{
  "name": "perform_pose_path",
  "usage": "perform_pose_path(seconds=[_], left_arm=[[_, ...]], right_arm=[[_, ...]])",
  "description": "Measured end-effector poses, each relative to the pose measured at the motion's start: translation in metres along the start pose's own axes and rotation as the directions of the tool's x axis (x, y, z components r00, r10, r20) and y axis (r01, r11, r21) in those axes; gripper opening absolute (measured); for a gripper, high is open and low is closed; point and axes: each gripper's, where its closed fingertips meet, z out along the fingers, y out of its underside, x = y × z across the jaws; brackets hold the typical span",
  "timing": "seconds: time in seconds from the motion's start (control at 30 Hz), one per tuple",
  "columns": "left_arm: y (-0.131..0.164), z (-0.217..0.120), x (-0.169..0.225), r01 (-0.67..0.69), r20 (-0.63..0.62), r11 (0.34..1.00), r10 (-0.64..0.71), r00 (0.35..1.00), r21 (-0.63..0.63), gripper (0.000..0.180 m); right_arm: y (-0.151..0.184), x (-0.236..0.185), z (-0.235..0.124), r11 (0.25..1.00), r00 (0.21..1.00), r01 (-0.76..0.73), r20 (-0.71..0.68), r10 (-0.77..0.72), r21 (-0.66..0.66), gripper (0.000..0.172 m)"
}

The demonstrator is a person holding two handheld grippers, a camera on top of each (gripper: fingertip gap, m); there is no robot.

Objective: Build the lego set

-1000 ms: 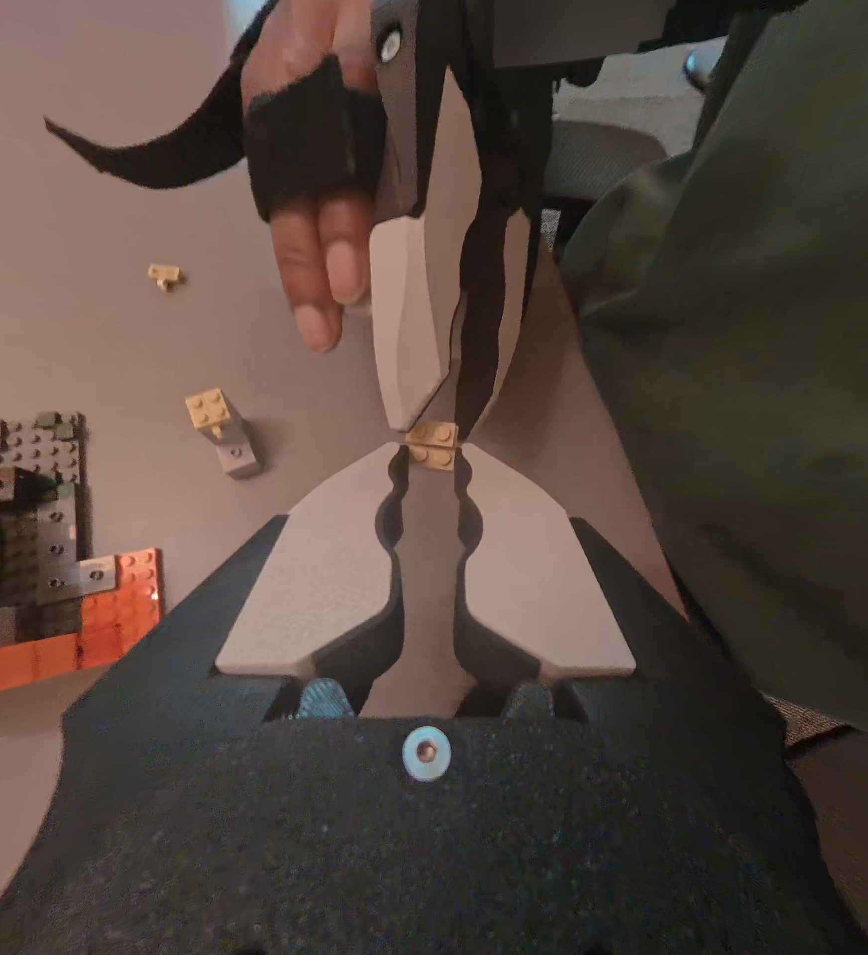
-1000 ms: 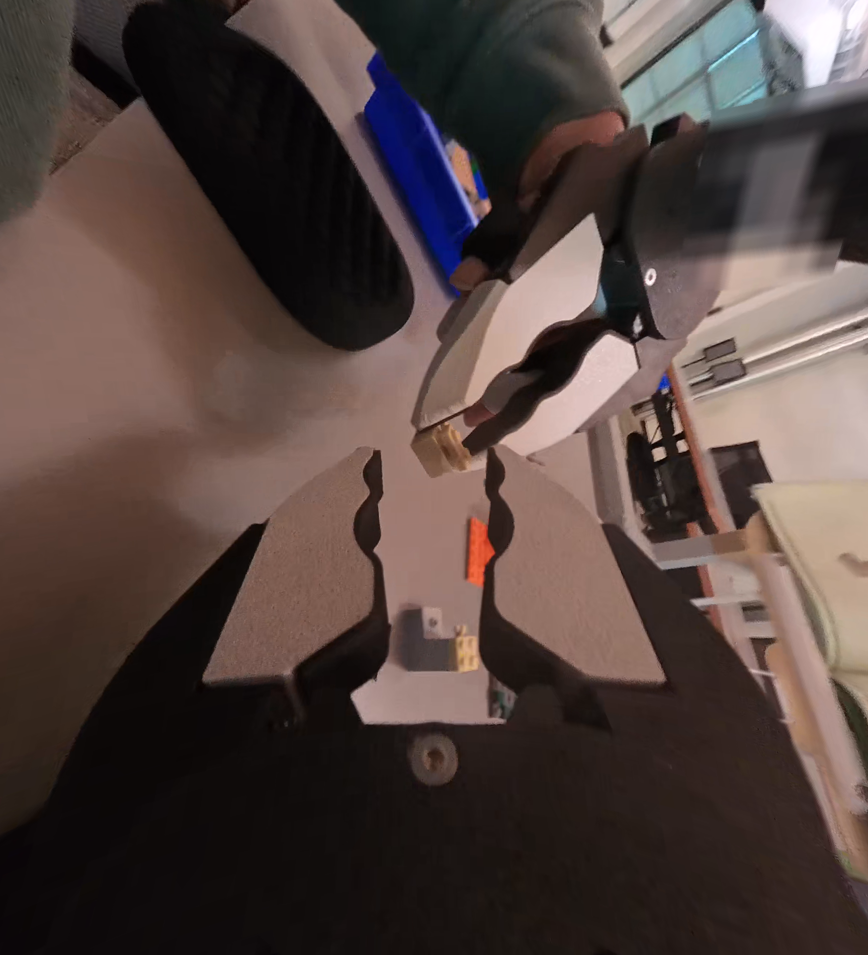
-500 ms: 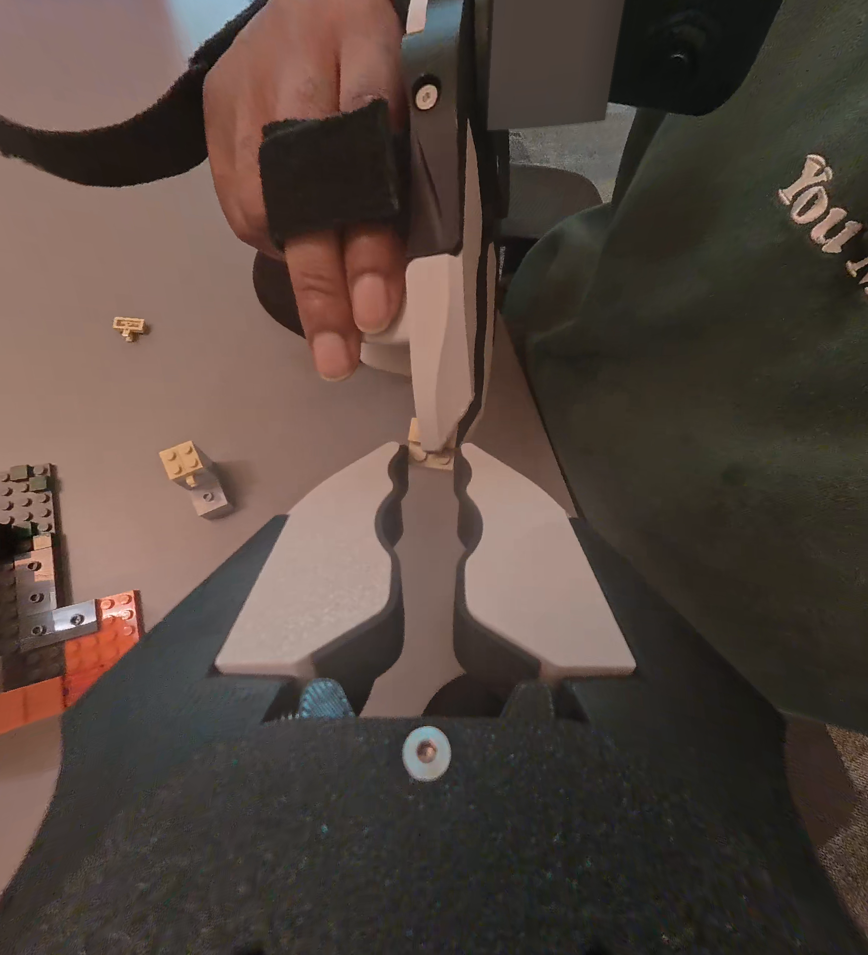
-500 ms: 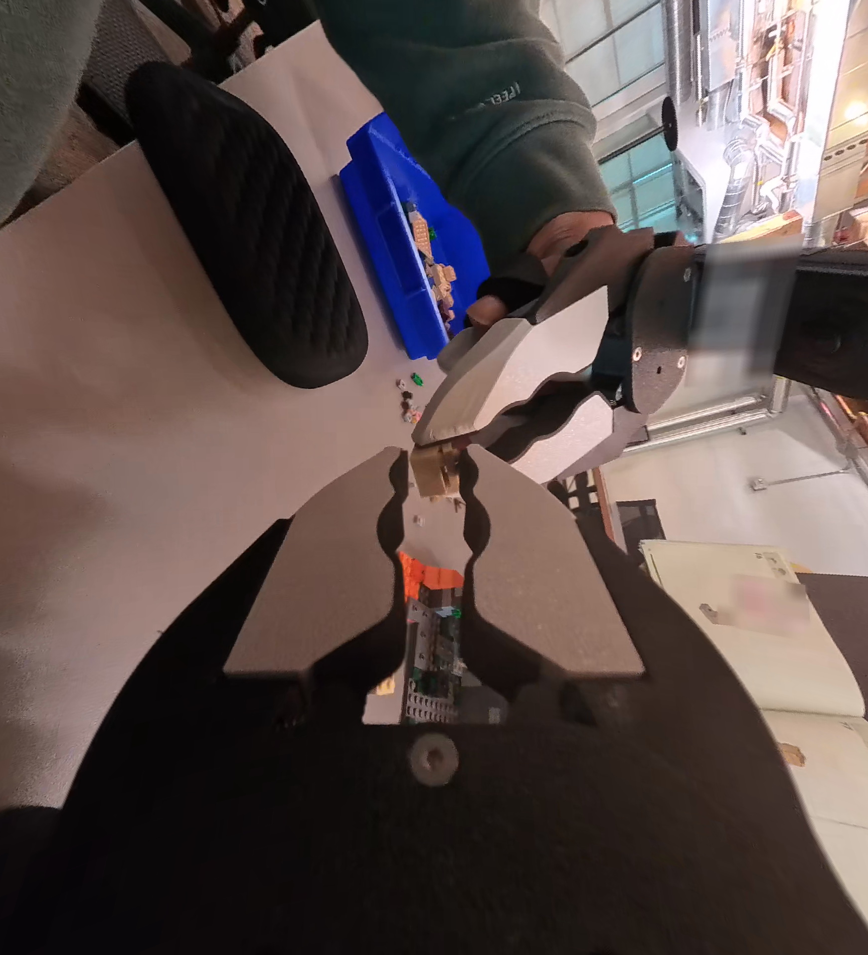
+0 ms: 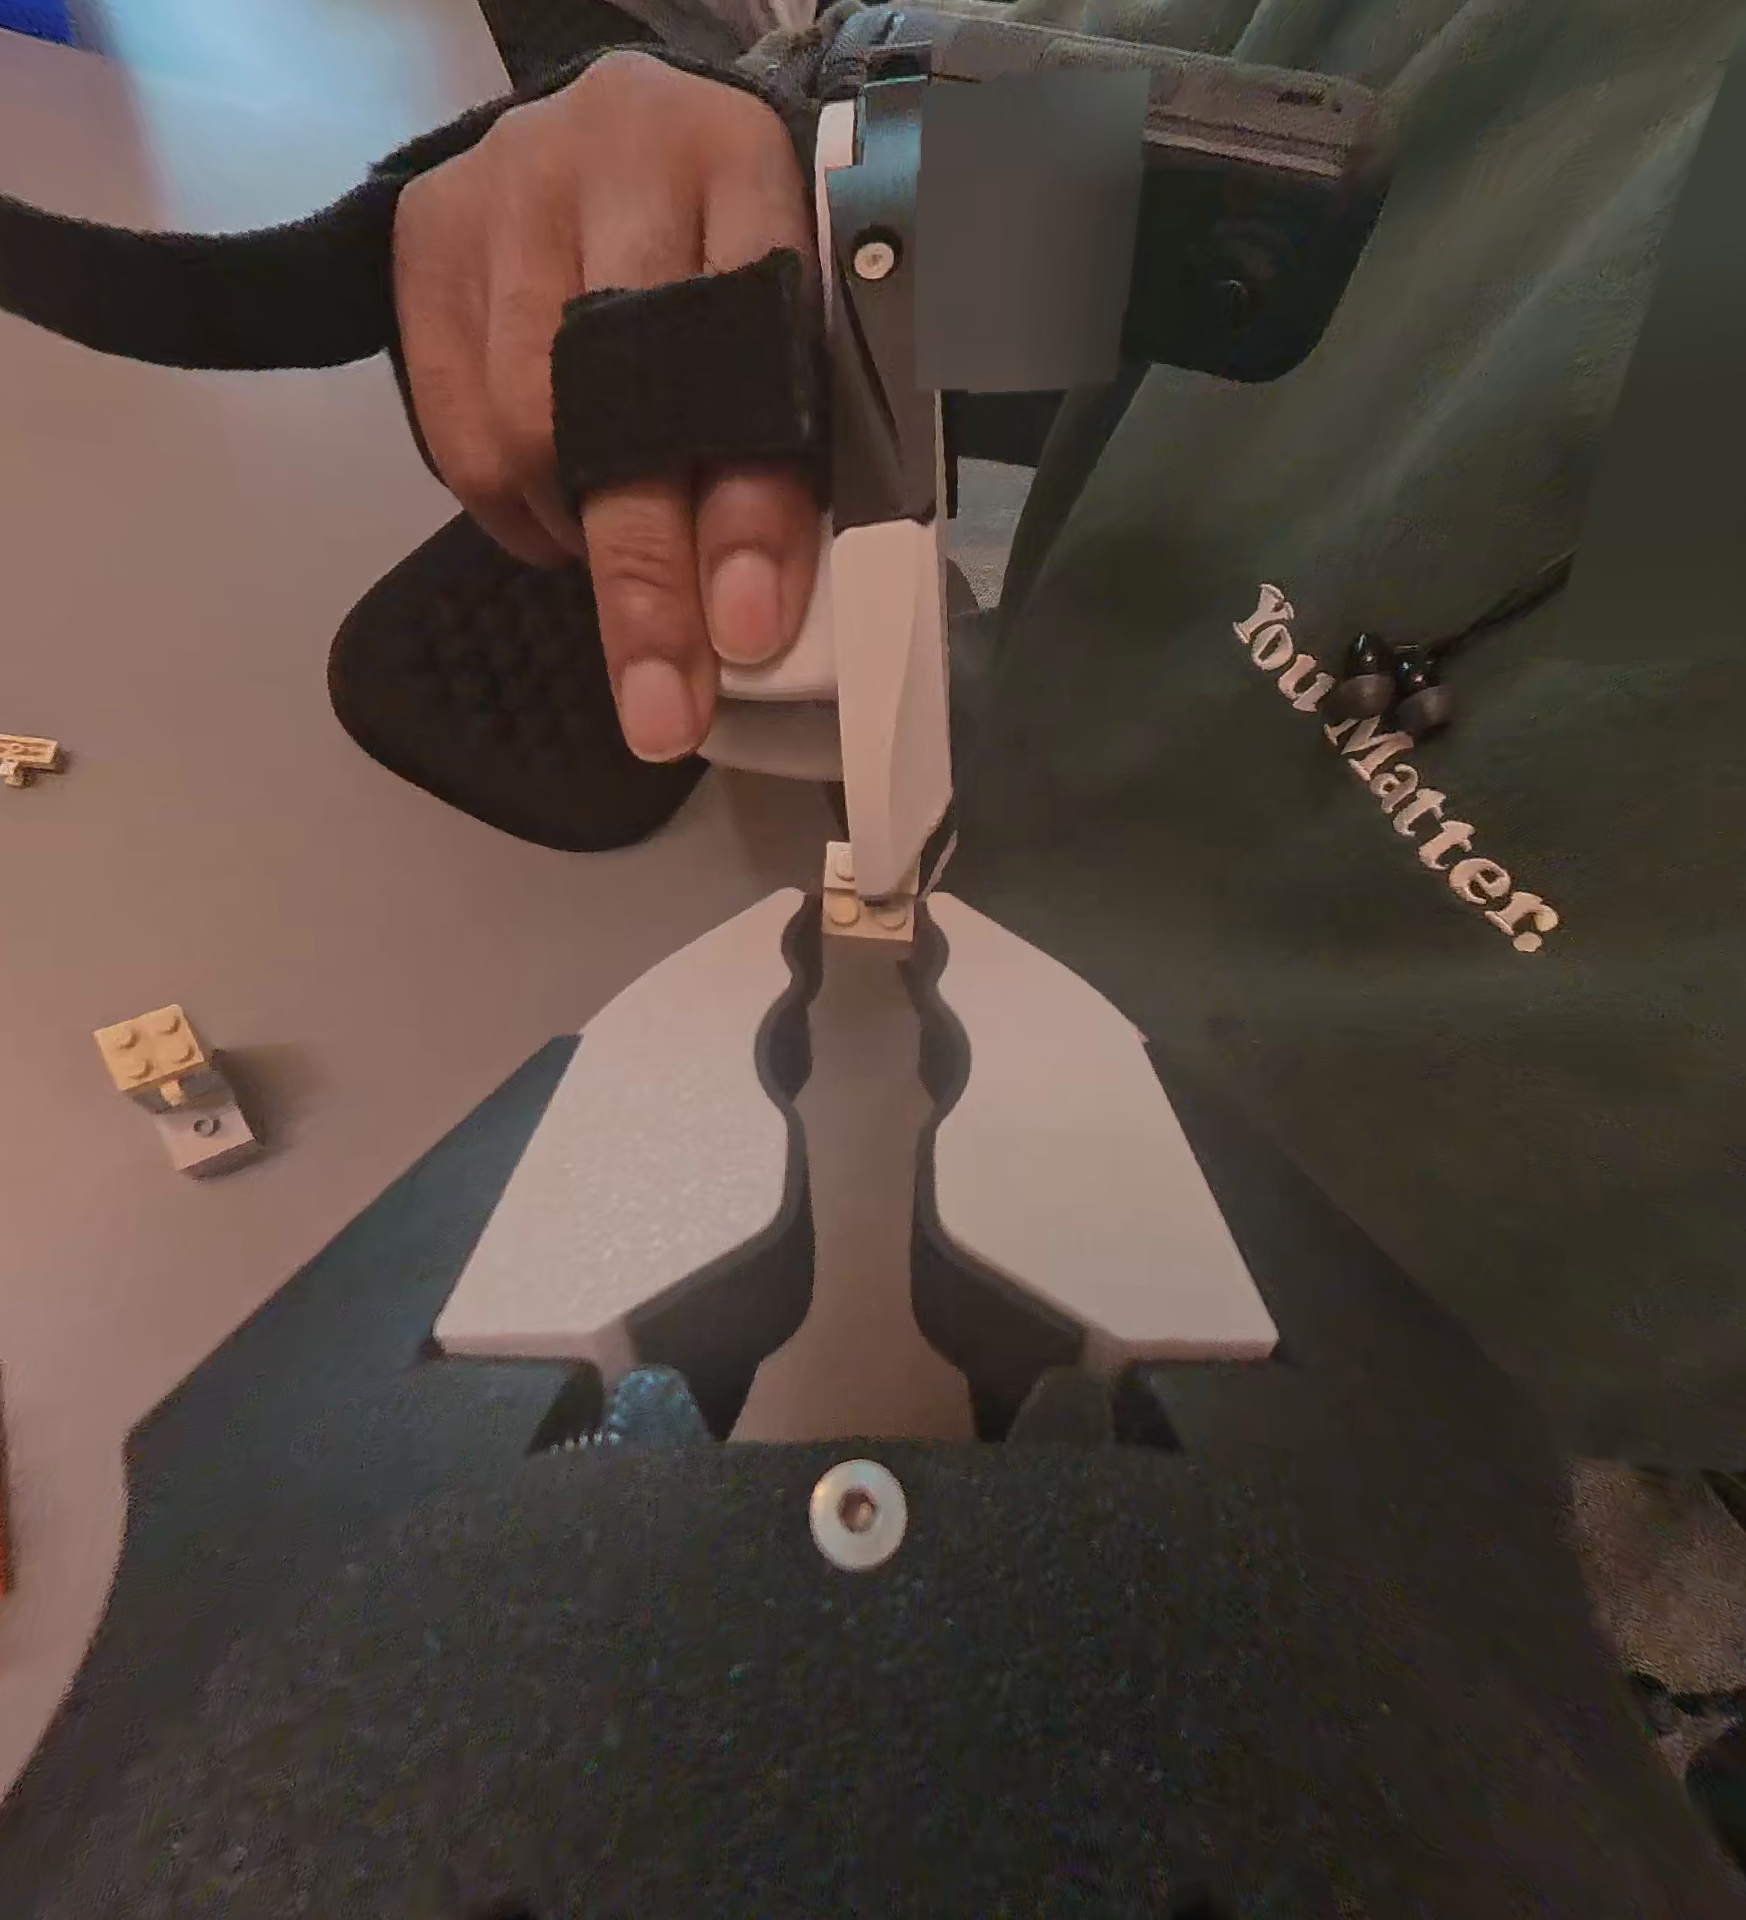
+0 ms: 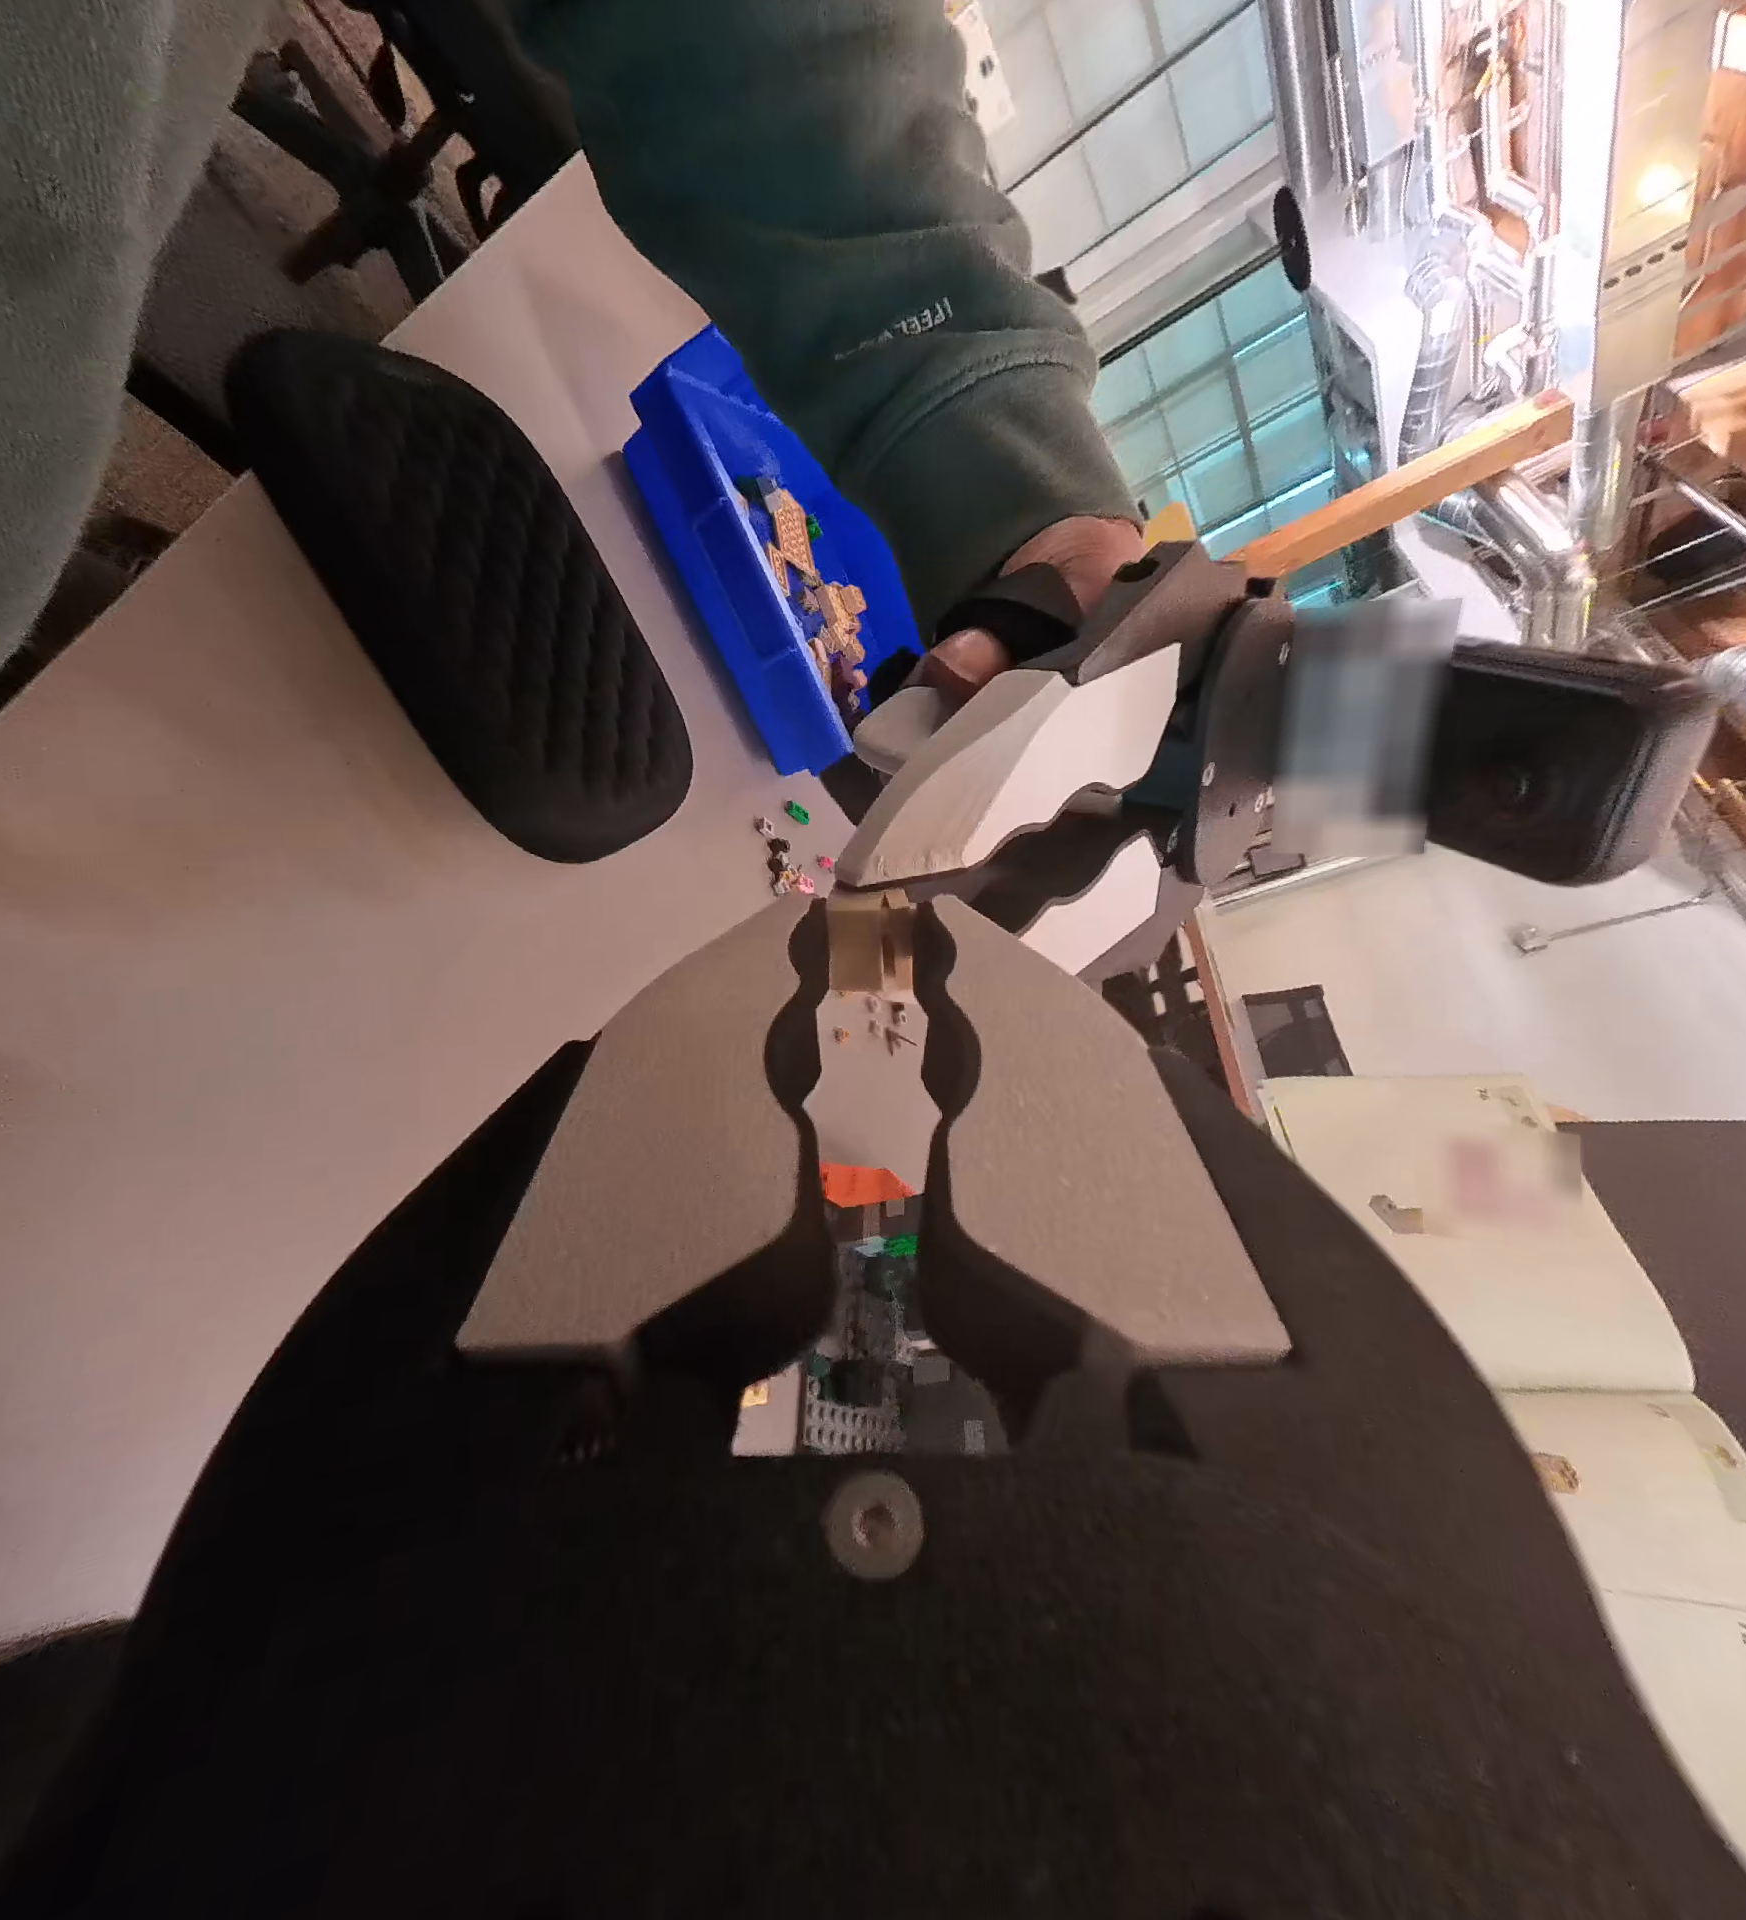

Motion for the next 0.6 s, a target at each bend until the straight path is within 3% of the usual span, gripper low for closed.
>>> perform_pose_path(seconds=[0.37, 0.47, 0.5, 0.6], left_arm=[[0.007, 0.002, 0.003, 0.063, -0.032, 0.996, -0.061, 0.998, 0.062, 0.016], [0.009, -0.003, -0.01, 0.067, 0.039, 0.994, -0.071, 0.997, 0.089, 0.016], [0.012, -0.004, -0.014, 0.061, 0.062, 0.994, -0.067, 0.996, 0.086, 0.016], [0.031, -0.005, -0.041, 0.025, 0.252, 1.0, -0.025, 0.967, 0.003, 0.016]], right_arm=[[-0.003, -0.007, 0.002, 0.997, 0.994, -0.079, 0.078, 0.077, 0.024, 0.014], [0.007, -0.005, 0.006, 0.994, 0.992, -0.109, 0.057, 0.108, 0.014, 0.015], [0.014, -0.005, 0.006, 0.994, 0.993, -0.11, 0.051, 0.11, -0.011, 0.027], [0.031, -0.003, -0.002, 0.971, 0.969, -0.238, 0.056, 0.239, -0.039, 0.038]])
